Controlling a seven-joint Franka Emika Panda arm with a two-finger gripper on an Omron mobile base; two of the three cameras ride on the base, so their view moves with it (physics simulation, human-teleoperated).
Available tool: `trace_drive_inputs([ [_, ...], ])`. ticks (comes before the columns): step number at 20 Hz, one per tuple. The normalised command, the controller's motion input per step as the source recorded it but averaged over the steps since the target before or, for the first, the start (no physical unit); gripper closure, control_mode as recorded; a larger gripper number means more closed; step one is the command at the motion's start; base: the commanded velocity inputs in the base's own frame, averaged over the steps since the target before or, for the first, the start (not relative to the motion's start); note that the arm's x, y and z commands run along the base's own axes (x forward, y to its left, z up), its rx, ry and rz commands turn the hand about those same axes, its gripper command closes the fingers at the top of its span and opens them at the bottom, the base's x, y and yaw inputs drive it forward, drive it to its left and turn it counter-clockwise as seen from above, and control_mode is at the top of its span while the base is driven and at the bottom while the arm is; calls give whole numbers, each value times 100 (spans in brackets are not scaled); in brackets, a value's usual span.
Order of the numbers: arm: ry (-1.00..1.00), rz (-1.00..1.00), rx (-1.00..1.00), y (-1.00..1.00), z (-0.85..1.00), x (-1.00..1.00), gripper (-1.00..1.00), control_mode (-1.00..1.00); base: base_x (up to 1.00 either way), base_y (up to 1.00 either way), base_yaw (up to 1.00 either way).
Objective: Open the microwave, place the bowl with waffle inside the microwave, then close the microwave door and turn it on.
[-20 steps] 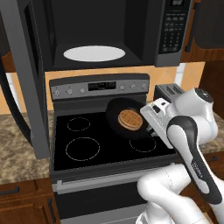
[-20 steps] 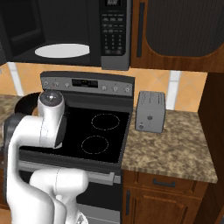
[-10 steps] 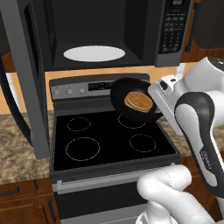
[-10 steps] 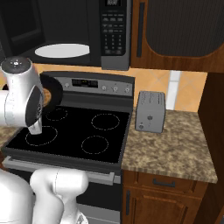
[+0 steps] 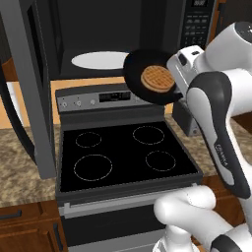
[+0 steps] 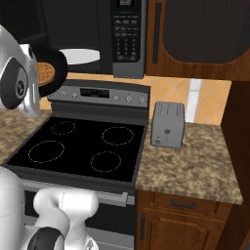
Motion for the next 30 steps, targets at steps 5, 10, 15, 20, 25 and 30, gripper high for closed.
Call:
trace_drive_inputs([
  [5, -14, -1, -5, 15, 50, 49, 100, -100, 0, 0, 0],
  [10, 1, 0, 0, 11, 11, 80, 100, -100, 0, 0, 0],
  [15, 0, 0, -1, 14, 0, 81, 100, -100, 0, 0, 0],
  [20, 0, 0, -1, 19, 0, 74, 100, -100, 0, 0, 0],
  [25, 0, 0, -6, 26, -6, 75, 100, -100, 0, 0, 0],
  [30, 0, 0, -9, 28, -14, 70, 100, -100, 0, 0, 0],
])
